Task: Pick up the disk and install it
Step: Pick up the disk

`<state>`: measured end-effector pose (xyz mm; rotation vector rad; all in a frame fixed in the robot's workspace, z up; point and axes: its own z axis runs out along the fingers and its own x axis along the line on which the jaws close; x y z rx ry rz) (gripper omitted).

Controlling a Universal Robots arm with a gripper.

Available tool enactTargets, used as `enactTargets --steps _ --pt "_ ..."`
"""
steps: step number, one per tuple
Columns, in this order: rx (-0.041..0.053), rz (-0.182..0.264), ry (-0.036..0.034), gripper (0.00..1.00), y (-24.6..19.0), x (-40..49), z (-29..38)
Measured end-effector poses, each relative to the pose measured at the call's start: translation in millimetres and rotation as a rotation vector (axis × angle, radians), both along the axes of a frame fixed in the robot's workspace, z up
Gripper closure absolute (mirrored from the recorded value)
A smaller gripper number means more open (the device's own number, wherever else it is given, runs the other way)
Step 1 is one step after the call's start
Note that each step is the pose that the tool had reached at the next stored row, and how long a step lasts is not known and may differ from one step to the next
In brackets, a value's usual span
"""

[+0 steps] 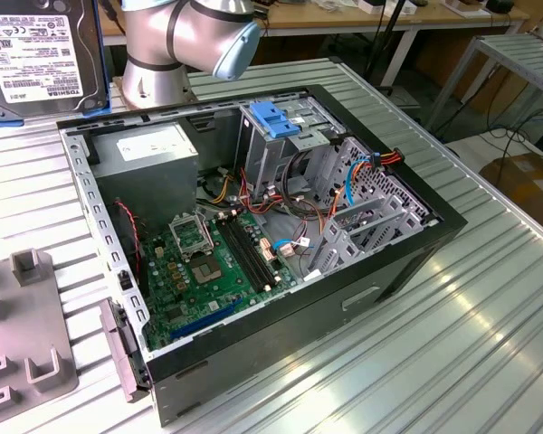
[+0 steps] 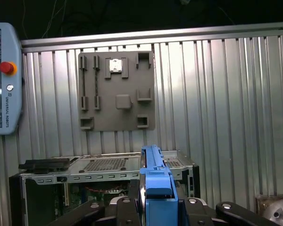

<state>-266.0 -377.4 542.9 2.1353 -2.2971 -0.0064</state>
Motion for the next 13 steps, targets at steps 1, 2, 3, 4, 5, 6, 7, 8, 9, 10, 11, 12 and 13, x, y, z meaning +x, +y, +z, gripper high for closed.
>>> enactTargets --steps 1,2,3,4,5,6,7,8,9,10,11,12,13 --pt "0.0 0.0 0.0 0.63 -0.2 1.5 -0.1" --pt "0.0 0.0 0.0 0.63 -0.3 3.2 -0.2" --pt "0.0 0.0 -0.0001 0.63 -0.5 4.9 -0.2" --pt "-0.0001 0.0 0.0 0.63 -0.6 7.4 -0.3" --pt "0.0 0.0 0.0 0.63 -0.7 9.7 -0.4" --pt "-0.0001 0.0 0.0001 0.63 -0.7 12.0 -0.4" --pt "0.0 0.0 0.0 0.63 -0.8 14.3 -0.6" --pt "0.0 0.0 -0.0001 0.63 -1.0 18.1 -0.7" --pt "0.0 0.0 0.0 0.63 -1.6 21.1 -0.8" --pt "0.0001 0.0 -0.0001 0.63 -2.7 22.1 -0.8" --pt "0.0 0.0 0.0 0.63 -4.4 22.8 -0.9" --pt "0.0 -0.001 0.0 0.63 -6.4 23.2 -0.9" --pt "0.0 -0.001 0.0 0.63 -9.1 23.6 -0.9"
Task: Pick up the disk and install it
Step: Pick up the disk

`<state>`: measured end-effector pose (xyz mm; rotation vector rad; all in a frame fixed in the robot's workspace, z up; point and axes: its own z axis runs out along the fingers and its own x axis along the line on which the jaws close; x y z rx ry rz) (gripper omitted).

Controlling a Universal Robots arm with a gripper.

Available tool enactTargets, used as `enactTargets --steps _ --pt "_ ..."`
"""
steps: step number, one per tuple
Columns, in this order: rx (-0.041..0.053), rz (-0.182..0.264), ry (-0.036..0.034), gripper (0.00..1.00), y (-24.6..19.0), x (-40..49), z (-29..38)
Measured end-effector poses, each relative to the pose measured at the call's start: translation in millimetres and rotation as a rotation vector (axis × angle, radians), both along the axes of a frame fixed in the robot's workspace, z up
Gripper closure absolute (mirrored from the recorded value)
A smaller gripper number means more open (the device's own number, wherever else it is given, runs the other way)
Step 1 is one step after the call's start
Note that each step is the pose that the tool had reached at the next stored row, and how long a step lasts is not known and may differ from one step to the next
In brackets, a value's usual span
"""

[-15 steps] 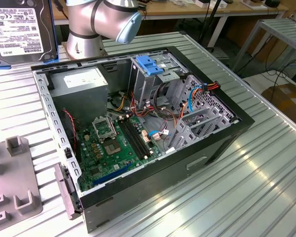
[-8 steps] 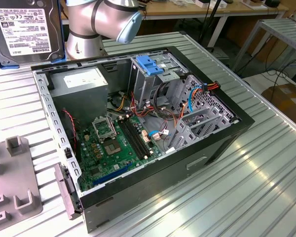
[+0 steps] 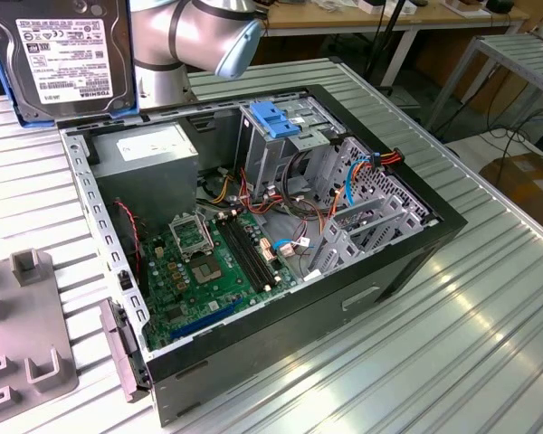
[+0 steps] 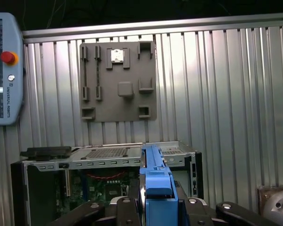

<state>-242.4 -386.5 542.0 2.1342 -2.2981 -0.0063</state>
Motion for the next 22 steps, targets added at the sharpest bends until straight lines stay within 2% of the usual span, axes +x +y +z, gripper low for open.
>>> enactTargets --steps 3,7,10,20,22 --pt "0.0001 0.0 0.0001 0.63 -6.1 2.9 -0.4" --pt "-0.0001 -0.001 0.0004 0.63 -7.3 15.3 -1.0" --pt "0.0001 0.0 0.0007 0.63 -8.5 29.0 -1.8" --pt "0.0 -0.001 0.0016 0.63 -16.7 48.4 -3.9" --pt "0.0 -0.002 0.0018 0.63 -17.3 56.6 -4.5"
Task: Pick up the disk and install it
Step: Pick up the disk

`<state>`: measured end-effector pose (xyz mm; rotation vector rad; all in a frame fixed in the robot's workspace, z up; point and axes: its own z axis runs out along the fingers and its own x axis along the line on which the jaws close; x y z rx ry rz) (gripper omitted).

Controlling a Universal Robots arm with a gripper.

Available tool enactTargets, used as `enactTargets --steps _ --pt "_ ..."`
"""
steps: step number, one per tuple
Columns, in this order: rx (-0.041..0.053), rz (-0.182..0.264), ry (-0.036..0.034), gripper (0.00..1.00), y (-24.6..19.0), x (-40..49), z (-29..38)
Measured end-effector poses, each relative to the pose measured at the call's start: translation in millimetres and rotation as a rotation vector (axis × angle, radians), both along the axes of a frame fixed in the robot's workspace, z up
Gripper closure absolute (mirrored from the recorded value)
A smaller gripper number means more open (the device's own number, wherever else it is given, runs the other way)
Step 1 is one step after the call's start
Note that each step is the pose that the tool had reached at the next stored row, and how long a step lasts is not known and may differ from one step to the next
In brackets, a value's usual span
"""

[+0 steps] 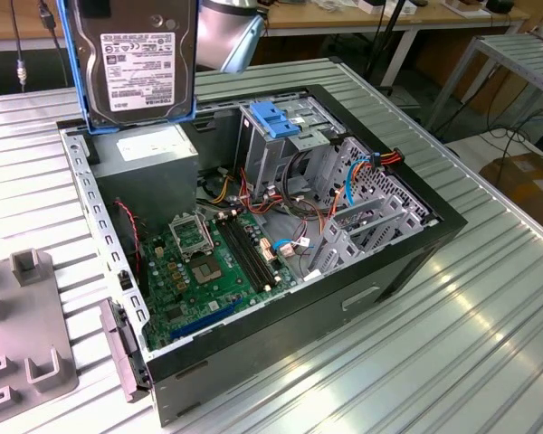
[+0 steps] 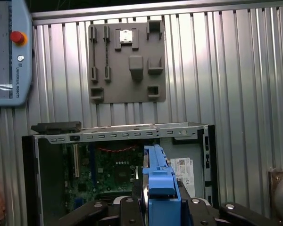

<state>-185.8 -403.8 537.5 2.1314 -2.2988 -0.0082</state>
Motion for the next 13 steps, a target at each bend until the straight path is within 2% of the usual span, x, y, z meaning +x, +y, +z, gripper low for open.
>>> enactTargets --steps 10,11,13 --pt "0.0 -0.002 0.0008 0.63 -5.4 25.2 -2.4" --pt "-0.0001 -0.004 0.001 0.63 -7.2 29.9 -2.8" --pt "0.0 -0.004 0.001 0.63 -8.7 32.5 -3.2"
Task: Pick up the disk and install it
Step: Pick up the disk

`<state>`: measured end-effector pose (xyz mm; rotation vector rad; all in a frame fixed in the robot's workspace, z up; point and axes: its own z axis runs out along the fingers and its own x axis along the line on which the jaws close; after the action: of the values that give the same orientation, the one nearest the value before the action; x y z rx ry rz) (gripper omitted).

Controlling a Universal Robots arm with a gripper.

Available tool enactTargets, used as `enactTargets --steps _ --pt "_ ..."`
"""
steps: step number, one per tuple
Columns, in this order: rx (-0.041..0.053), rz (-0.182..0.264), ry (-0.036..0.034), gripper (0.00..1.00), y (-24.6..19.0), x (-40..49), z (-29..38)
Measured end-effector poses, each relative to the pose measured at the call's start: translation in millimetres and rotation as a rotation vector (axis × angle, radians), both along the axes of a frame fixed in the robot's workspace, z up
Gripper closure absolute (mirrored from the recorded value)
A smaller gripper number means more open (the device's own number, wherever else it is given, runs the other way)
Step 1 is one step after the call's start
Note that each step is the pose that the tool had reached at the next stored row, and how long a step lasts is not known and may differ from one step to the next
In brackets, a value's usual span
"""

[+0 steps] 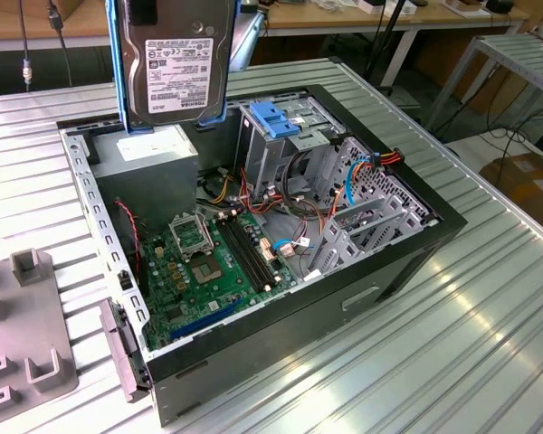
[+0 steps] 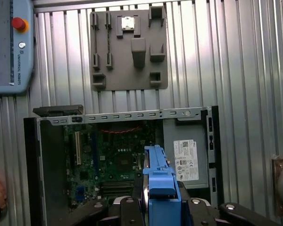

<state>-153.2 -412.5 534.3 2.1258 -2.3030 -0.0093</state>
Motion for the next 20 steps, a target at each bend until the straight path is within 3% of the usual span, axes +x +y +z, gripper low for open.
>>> enactTargets --steps 4,10,20 --pt "0.0 -0.005 0.0 0.63 -4.7 3.0 -0.9" --pt "0.0 -0.012 -0.0001 0.63 -17.0 4.4 -2.0" --pt "0.0001 -0.017 0.0006 0.63 -23.6 23.1 -5.0"
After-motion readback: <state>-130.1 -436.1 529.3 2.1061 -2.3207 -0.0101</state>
